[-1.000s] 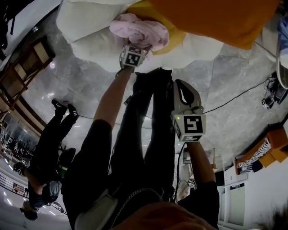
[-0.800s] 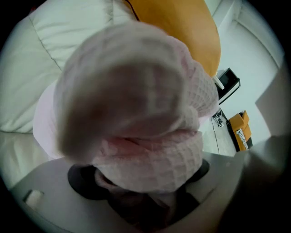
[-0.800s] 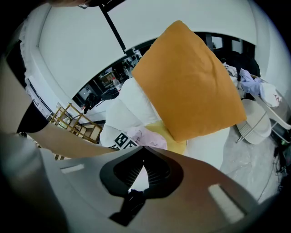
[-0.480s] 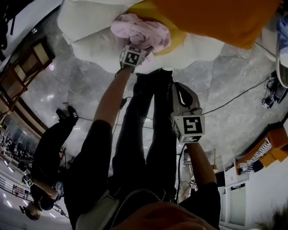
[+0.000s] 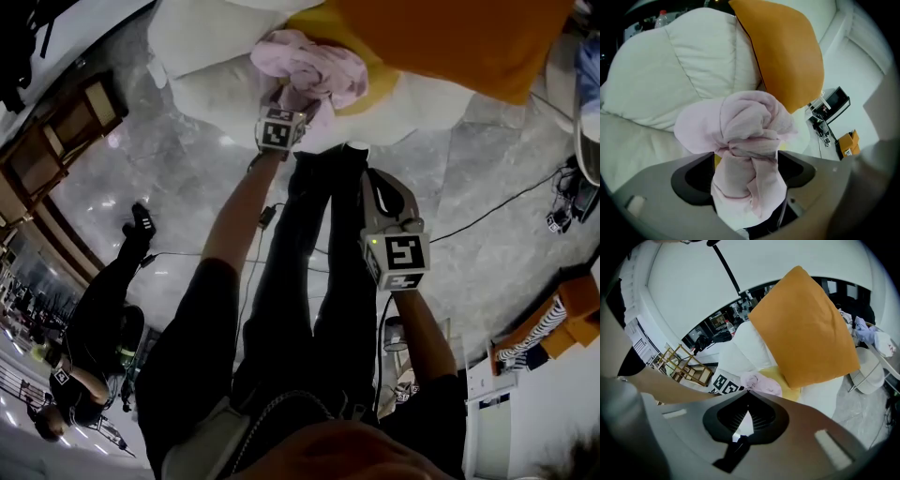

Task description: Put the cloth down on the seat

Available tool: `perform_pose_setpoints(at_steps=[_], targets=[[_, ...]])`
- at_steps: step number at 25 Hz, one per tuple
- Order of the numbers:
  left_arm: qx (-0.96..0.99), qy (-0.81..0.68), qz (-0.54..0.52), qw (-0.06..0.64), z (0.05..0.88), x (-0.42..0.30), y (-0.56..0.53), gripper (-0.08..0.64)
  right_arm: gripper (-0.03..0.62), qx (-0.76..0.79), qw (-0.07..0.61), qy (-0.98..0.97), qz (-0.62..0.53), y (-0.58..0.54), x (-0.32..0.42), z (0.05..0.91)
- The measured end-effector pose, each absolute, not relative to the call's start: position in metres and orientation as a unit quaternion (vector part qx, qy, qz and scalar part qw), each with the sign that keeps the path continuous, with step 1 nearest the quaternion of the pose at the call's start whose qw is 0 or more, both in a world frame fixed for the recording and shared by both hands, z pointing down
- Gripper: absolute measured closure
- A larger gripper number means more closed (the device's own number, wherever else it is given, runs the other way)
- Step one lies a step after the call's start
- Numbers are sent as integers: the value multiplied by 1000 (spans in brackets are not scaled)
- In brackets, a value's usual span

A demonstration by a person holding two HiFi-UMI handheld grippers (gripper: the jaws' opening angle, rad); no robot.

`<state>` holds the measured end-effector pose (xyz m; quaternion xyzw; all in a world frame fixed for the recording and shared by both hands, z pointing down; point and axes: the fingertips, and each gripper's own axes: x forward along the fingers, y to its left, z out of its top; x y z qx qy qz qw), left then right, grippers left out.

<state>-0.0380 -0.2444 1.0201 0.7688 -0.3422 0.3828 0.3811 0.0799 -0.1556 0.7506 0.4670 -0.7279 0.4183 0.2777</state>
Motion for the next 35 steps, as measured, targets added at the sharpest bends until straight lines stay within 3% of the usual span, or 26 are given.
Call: perform_pose_setpoints(at_steps=[3, 7, 11, 35], targets=[[772, -350, 363, 387, 999, -49, -243, 162, 589, 463, 270, -739, 409, -160, 67, 737], [783, -369, 333, 374, 954, -56, -248, 262, 589, 447, 272, -753, 399, -165, 49, 713], [787, -420, 309, 329, 894, -65, -263, 542, 589, 441, 267, -763, 390, -173, 39, 687], [864, -402, 204, 223, 532, -38, -250, 551, 591, 446, 233, -822, 266, -207, 38, 460]])
